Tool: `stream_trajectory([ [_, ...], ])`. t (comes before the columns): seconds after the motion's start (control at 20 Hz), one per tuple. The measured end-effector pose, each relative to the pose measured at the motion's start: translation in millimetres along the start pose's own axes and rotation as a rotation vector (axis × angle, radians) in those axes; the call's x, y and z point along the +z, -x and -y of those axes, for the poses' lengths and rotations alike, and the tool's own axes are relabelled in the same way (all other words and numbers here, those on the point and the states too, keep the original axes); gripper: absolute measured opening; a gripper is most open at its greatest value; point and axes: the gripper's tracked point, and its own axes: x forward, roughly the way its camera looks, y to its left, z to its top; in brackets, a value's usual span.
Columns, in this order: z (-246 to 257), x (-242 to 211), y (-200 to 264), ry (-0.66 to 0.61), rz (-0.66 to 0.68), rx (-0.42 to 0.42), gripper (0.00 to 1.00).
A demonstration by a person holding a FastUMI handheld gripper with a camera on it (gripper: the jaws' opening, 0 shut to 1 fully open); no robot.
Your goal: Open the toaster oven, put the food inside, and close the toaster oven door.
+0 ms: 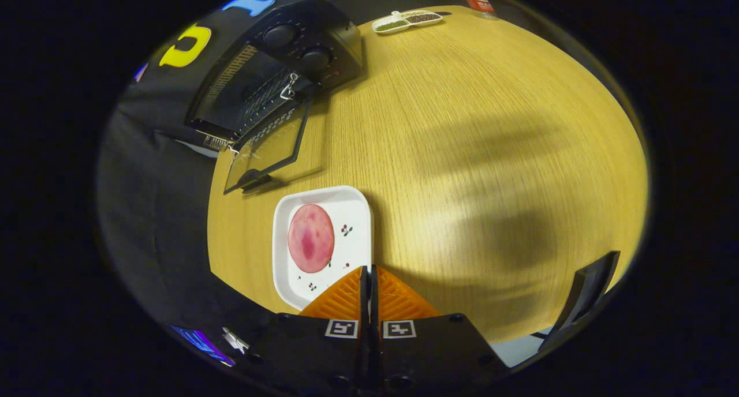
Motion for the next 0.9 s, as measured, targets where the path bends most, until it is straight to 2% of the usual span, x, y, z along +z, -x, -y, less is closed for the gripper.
stream_trajectory([
  [0.2,-16.5,-8.6,5.1,-0.092,0.040,0.075,0.02],
  [0.5,-54.8,-13.8,7.6,-0.158,0.134,0.153,0.02],
  [0.9,-122.9,-0.3,8.7,-0.245,0.343,0.235,0.02],
])
